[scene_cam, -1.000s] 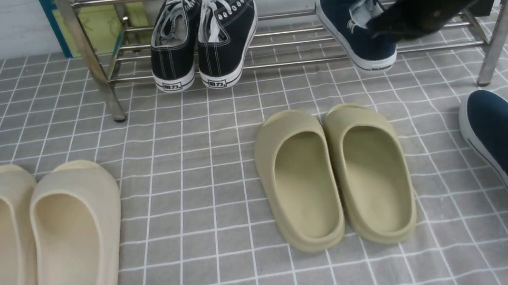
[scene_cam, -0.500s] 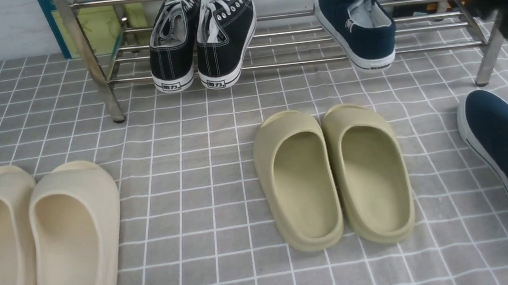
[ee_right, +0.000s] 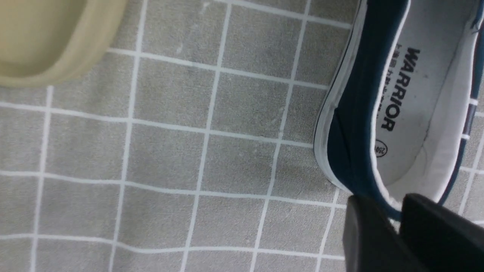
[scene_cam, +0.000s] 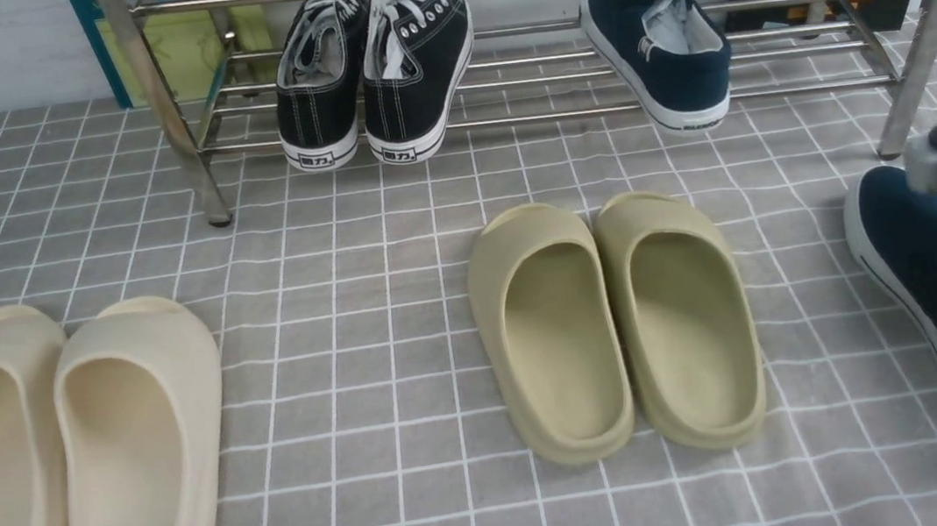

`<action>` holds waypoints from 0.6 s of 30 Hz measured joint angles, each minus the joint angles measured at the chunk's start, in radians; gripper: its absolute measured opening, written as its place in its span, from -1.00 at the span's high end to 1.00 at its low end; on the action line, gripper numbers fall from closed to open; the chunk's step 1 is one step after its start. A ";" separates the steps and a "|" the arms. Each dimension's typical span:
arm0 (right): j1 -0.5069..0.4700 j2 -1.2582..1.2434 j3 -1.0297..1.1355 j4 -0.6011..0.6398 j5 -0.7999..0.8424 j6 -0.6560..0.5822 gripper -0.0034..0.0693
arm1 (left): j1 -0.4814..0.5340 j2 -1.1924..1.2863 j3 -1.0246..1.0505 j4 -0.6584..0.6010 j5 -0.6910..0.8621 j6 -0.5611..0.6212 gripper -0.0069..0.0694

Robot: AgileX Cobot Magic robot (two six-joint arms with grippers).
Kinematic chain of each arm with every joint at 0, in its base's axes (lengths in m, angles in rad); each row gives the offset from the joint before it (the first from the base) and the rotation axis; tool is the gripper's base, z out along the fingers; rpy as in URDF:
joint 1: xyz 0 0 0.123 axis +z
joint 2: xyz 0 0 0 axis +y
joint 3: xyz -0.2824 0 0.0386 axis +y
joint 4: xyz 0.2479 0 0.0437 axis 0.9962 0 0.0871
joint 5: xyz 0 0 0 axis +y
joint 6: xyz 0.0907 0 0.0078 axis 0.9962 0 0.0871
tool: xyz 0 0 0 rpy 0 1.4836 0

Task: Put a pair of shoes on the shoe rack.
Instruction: Use the right arm to grab the shoe closest to it

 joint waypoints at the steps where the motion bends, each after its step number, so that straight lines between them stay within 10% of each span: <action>1: 0.000 0.018 0.006 -0.025 -0.013 0.014 0.21 | 0.000 0.000 0.000 0.000 0.000 0.000 0.20; 10: 0.000 0.175 0.007 -0.114 -0.097 0.127 -0.35 | 0.000 0.000 0.000 0.000 0.000 0.000 0.20; 18: 0.000 0.271 0.007 -0.134 -0.111 0.133 0.14 | 0.000 0.000 0.000 0.000 0.000 0.000 0.20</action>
